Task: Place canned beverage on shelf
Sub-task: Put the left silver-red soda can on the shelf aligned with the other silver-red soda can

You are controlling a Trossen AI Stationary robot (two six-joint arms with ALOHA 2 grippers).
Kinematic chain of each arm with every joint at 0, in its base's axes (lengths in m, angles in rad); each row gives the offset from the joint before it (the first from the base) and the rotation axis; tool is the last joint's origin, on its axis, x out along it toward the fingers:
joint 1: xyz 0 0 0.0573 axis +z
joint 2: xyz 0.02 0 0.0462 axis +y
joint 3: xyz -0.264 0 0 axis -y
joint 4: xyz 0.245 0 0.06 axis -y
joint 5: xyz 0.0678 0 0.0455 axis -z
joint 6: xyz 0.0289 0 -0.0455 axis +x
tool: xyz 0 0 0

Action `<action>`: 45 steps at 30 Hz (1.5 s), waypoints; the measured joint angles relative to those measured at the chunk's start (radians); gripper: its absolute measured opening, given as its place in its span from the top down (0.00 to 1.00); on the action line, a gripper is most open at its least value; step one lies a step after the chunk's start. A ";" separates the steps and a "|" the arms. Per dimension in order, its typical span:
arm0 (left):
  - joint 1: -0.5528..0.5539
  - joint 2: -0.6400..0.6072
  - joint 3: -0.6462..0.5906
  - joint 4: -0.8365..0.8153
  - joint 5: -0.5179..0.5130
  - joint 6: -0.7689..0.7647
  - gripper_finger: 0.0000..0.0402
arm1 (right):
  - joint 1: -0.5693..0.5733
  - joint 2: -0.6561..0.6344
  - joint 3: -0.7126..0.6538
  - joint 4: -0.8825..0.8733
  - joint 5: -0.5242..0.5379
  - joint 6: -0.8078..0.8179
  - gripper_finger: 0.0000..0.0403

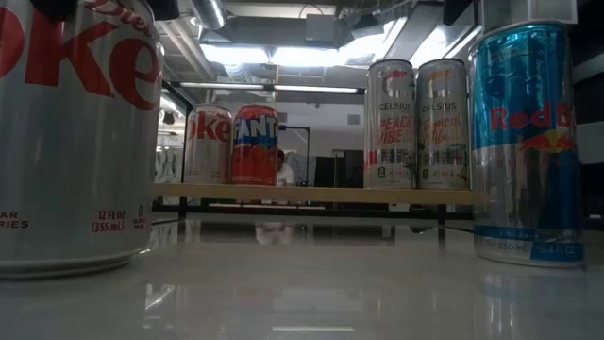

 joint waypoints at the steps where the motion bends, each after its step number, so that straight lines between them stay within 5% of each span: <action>1: 0.000 0.000 0.000 0.000 0.000 0.000 0.25 | 0.000 0.000 0.000 0.000 0.000 0.000 0.15; 20: 0.080 -0.051 0.042 -0.014 0.052 0.086 0.28 | 0.000 0.000 0.000 0.000 0.000 0.000 0.15; 32: 0.188 -0.055 0.217 -0.225 0.025 0.272 0.29 | 0.000 0.000 0.000 0.000 0.000 0.000 0.15; 45: 0.312 -0.056 0.231 -0.293 -0.011 0.421 0.29 | 0.000 0.000 0.000 0.000 0.000 0.000 0.15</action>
